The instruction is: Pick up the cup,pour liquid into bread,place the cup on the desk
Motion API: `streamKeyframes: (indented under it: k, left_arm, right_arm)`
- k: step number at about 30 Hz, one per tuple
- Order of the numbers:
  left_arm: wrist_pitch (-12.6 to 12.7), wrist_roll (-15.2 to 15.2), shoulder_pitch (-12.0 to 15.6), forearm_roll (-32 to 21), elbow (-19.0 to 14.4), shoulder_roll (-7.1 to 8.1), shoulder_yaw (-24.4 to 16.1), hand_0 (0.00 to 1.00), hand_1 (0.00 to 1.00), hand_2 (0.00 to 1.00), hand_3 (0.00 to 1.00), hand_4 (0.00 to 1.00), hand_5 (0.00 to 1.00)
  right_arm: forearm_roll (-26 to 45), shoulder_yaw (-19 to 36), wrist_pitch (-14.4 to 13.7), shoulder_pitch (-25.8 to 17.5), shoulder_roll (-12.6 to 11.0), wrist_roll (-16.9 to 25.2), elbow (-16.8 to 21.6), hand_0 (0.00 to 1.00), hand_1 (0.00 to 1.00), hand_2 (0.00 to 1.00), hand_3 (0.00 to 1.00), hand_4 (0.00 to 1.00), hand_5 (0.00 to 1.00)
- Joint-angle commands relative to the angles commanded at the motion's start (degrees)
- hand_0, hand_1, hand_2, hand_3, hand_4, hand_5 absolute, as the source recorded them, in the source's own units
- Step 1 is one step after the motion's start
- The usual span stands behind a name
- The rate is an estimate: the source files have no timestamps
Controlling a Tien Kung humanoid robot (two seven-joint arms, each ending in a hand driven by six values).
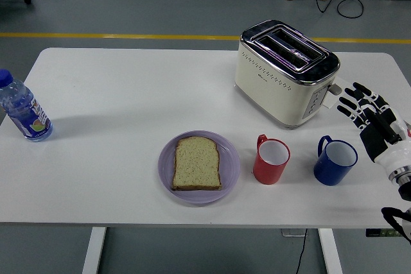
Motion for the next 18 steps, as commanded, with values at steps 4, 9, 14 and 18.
streamKeyframes:
  k: [4,9,14,18]
  left_arm:
    - [0.0,0.0,0.0,-0.1,0.0,-0.05,0.0,0.634,0.647,0.656,0.508,0.241,0.849]
    - [0.0,0.0,0.2,-0.1,0.0,-0.10,0.3,0.634,0.645,0.656,0.508,0.240,0.849]
    - [0.0,0.0,0.3,-0.2,0.0,-0.11,0.5,0.634,0.645,0.656,0.508,0.240,0.849]
    - [0.0,0.0,0.3,-0.3,0.0,-0.11,0.7,0.634,0.645,0.656,0.508,0.240,0.849]
  right_arm:
    - [1.4,0.3,-0.3,-0.1,0.2,0.4,-0.4,0.730,0.643,0.687,0.640,0.648,0.284]
    - [5.0,0.7,-0.5,-0.1,0.4,1.6,-1.3,0.725,0.640,0.685,0.633,0.646,0.285]
    - [12.6,1.2,-0.9,-0.2,0.7,4.0,-2.2,0.714,0.639,0.684,0.632,0.645,0.283]
    - [19.4,1.8,-1.1,-0.3,0.9,5.5,-2.9,0.714,0.639,0.684,0.632,0.645,0.283]
